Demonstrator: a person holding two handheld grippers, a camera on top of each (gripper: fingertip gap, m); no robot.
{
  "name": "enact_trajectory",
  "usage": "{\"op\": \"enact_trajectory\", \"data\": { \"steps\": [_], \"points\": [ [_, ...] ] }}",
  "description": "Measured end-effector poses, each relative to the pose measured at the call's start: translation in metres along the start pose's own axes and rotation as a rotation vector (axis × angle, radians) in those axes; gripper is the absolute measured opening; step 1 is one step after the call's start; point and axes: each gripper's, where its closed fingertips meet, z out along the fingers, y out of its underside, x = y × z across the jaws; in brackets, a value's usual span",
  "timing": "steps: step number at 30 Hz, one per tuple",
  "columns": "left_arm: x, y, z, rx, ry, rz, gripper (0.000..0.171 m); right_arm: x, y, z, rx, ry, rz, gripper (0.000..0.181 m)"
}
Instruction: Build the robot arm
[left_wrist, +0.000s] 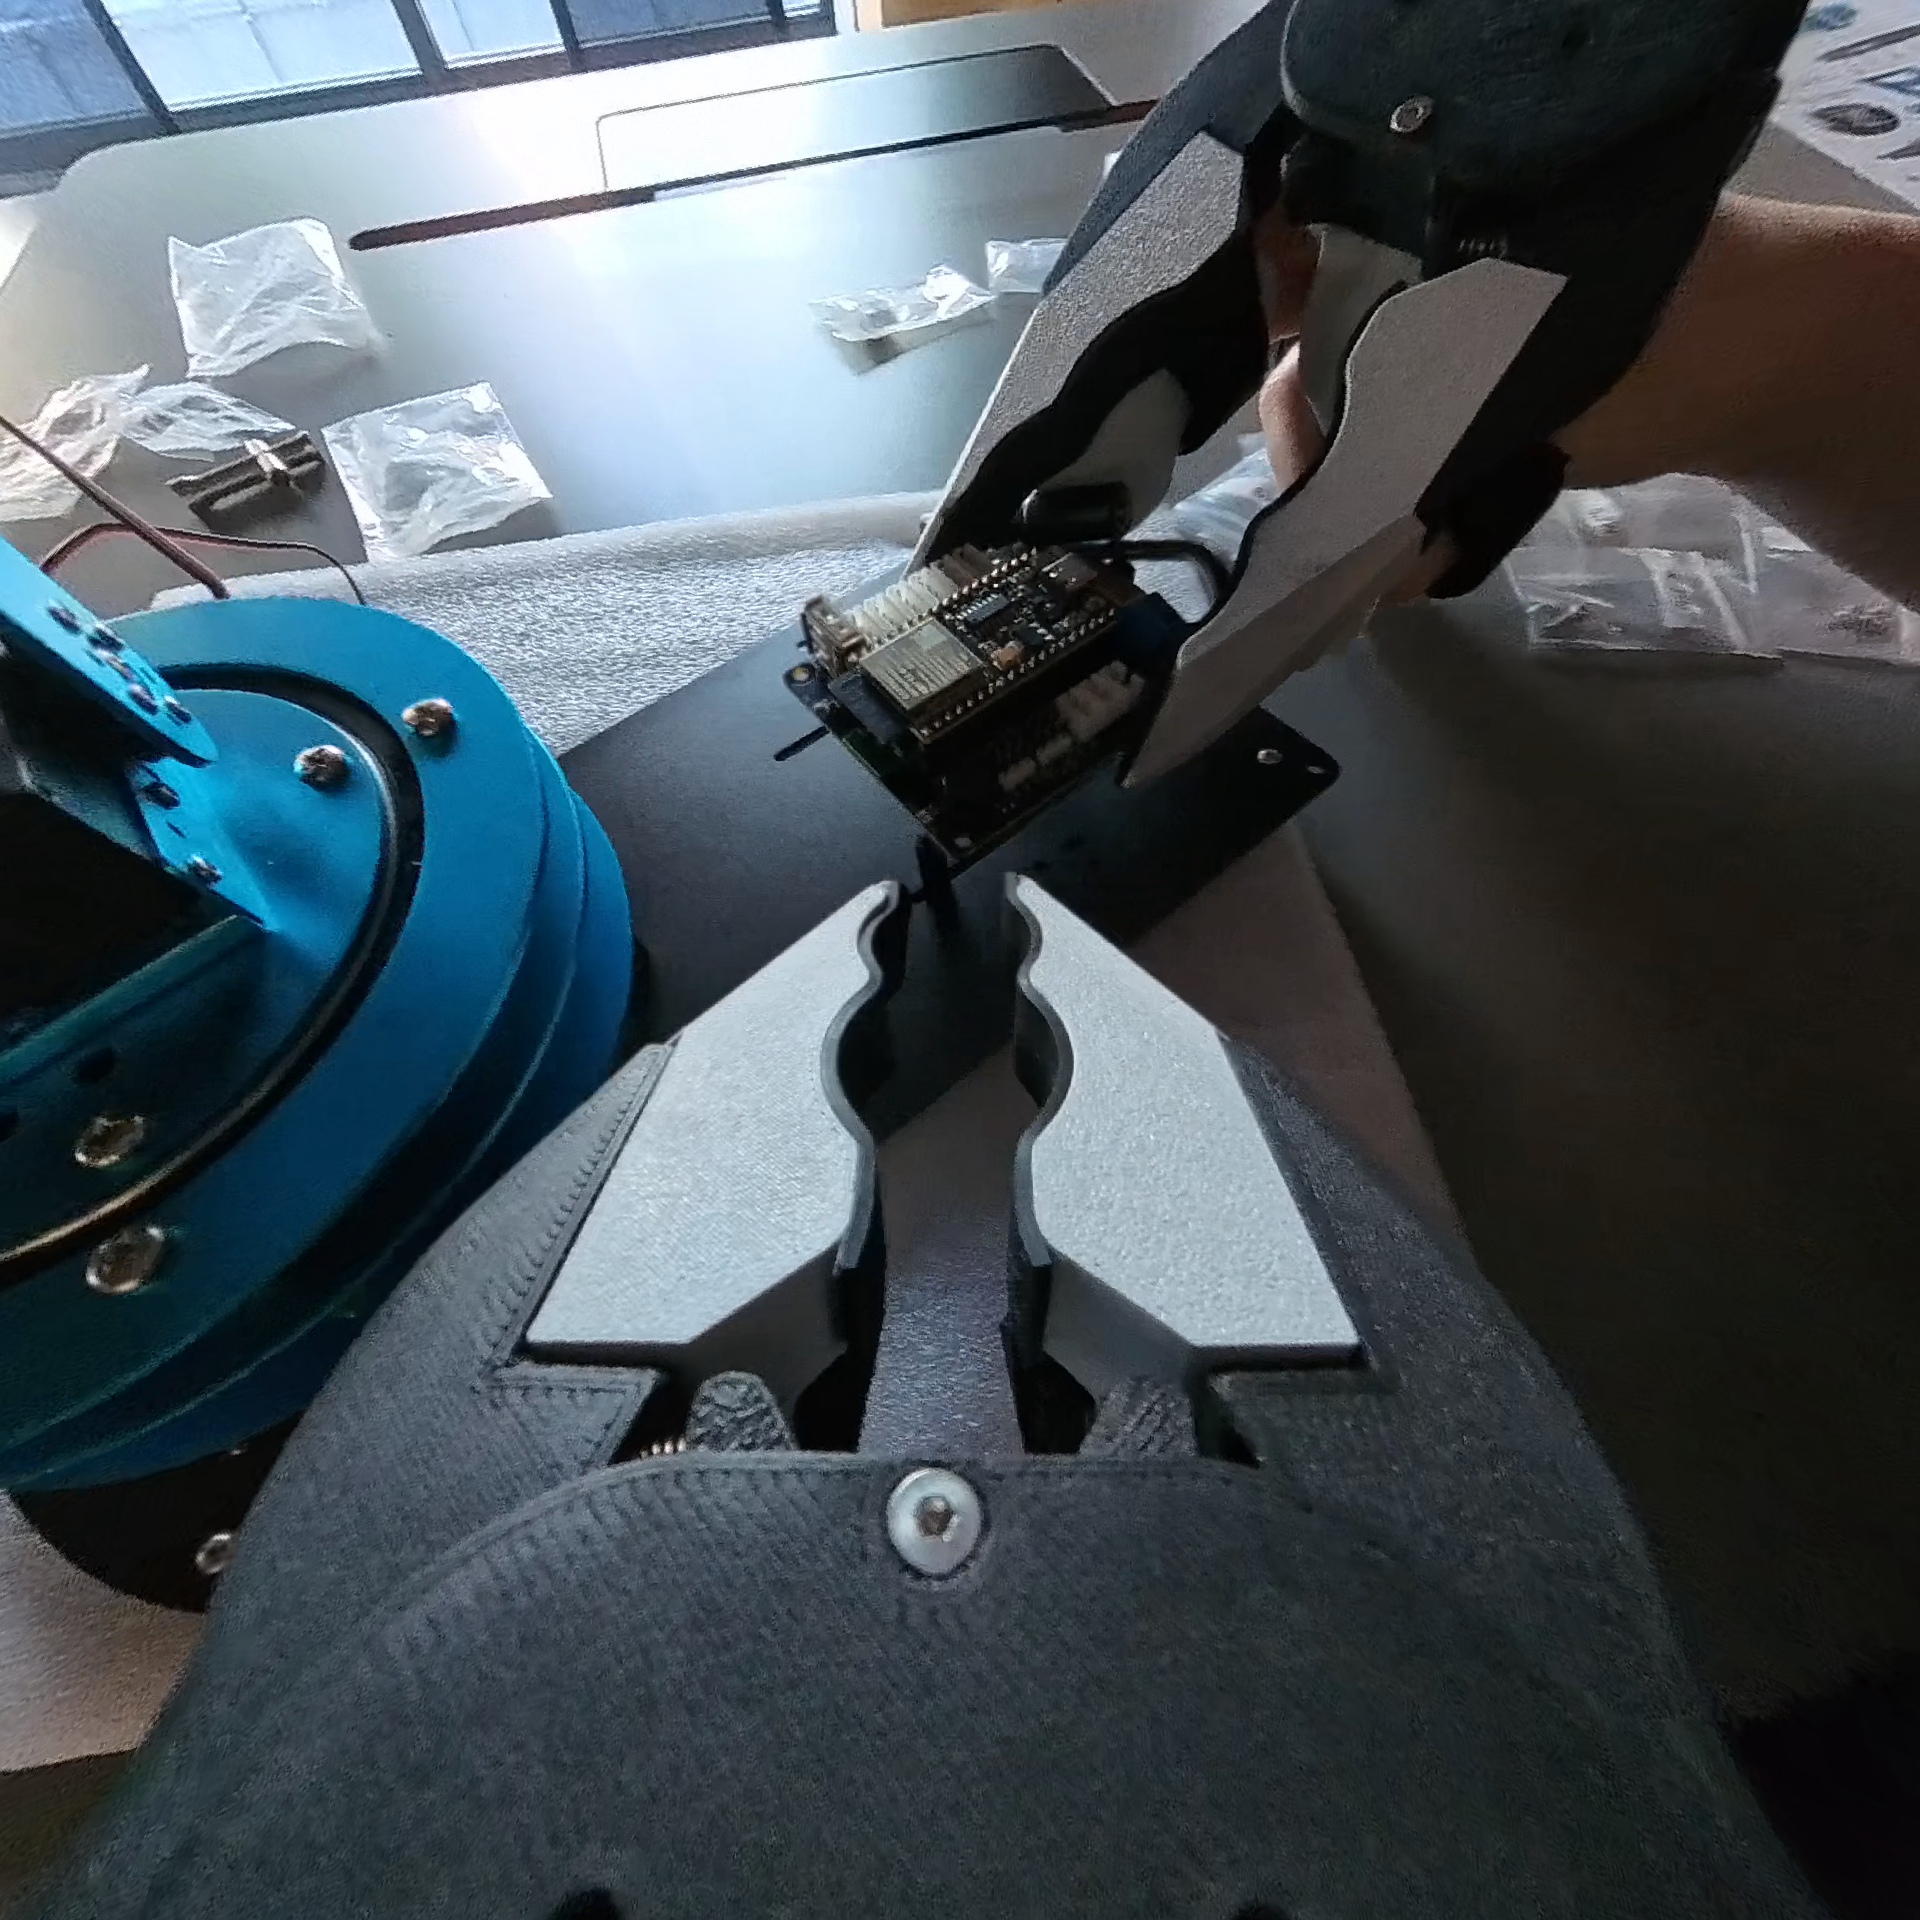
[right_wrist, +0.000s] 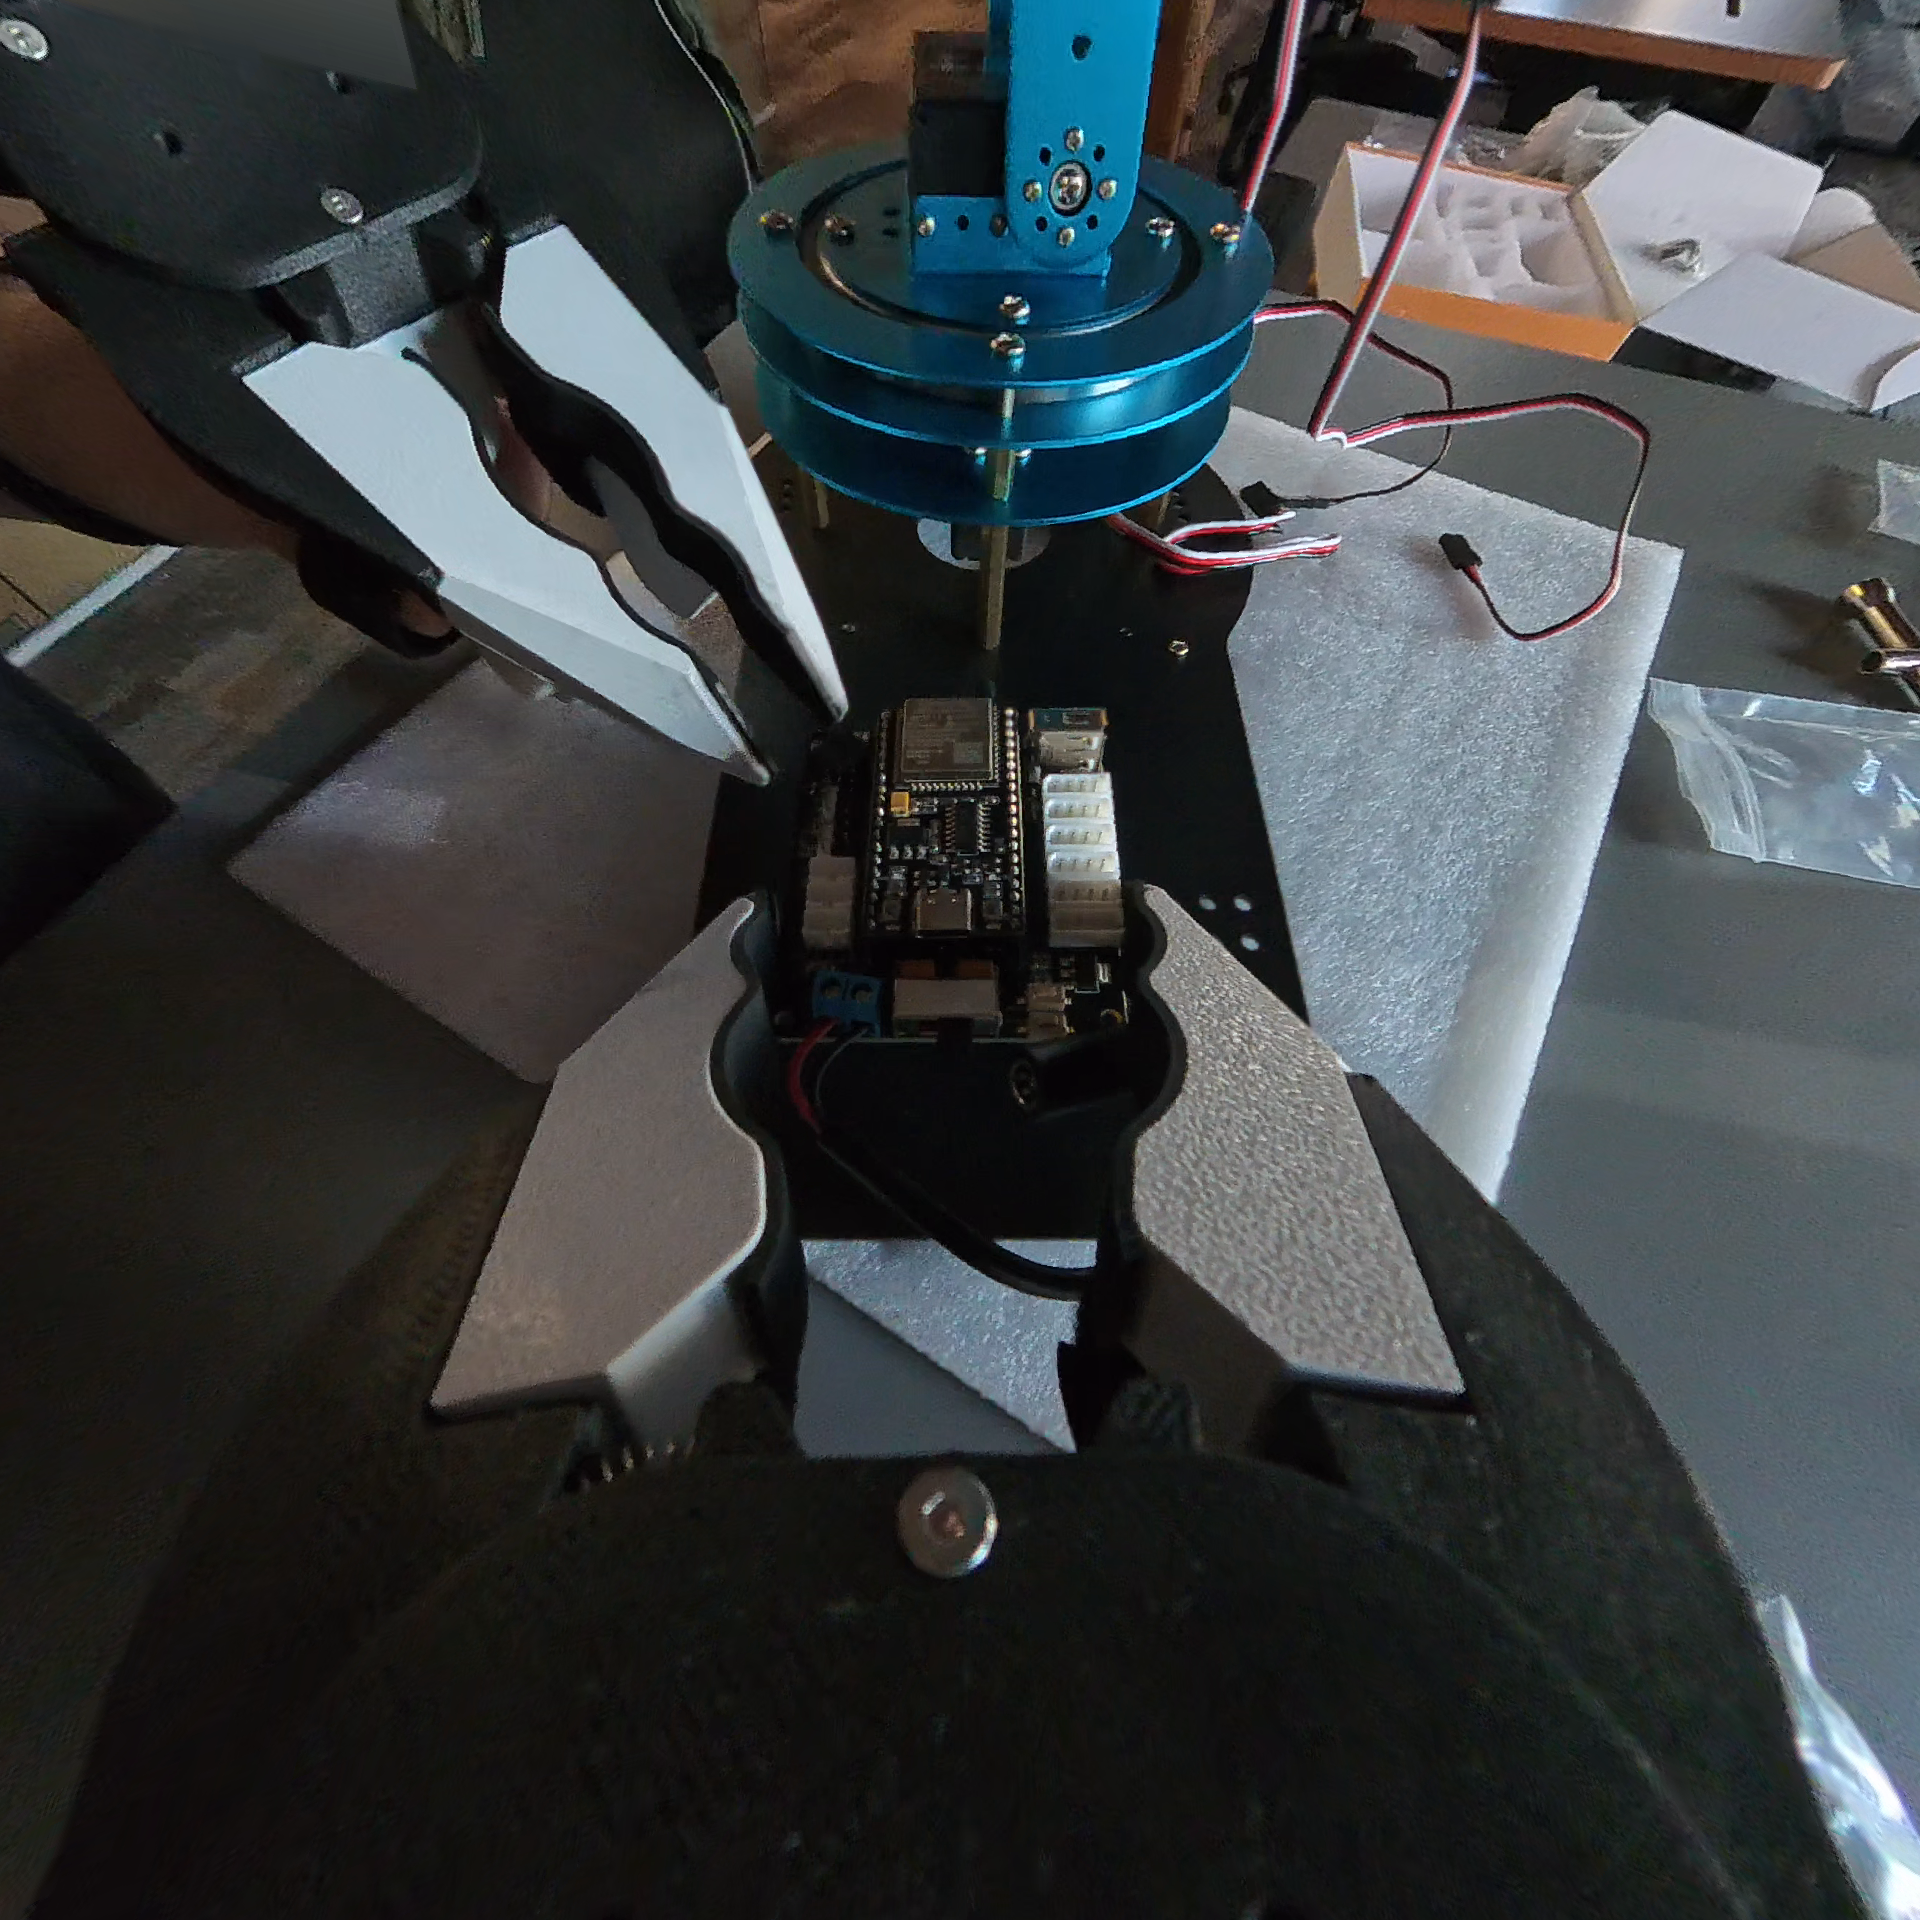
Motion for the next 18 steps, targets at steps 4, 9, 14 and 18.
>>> {"op": "enact_trajectory", "data": {
  "steps": [4,9,14,18],
  "points": [
    [-0.004,0.000,0.004,-0.014,0.009,-0.017,0.015,0.006,-0.001,0.002,0.014,0.004,0.001,0.065],
    [-0.004,-0.001,0.011,-0.024,0.017,0.004,0.015,0.008,0.001,0.003,0.005,-0.021,-0.003,0.065],
    [-0.004,-0.003,0.014,-0.017,0.016,0.030,0.006,0.011,0.002,0.003,0.002,-0.025,-0.004,0.065],
    [-0.004,-0.003,0.015,-0.022,0.013,0.039,0.007,0.011,0.004,0.004,-0.007,-0.039,-0.006,0.065]
  ]
}}
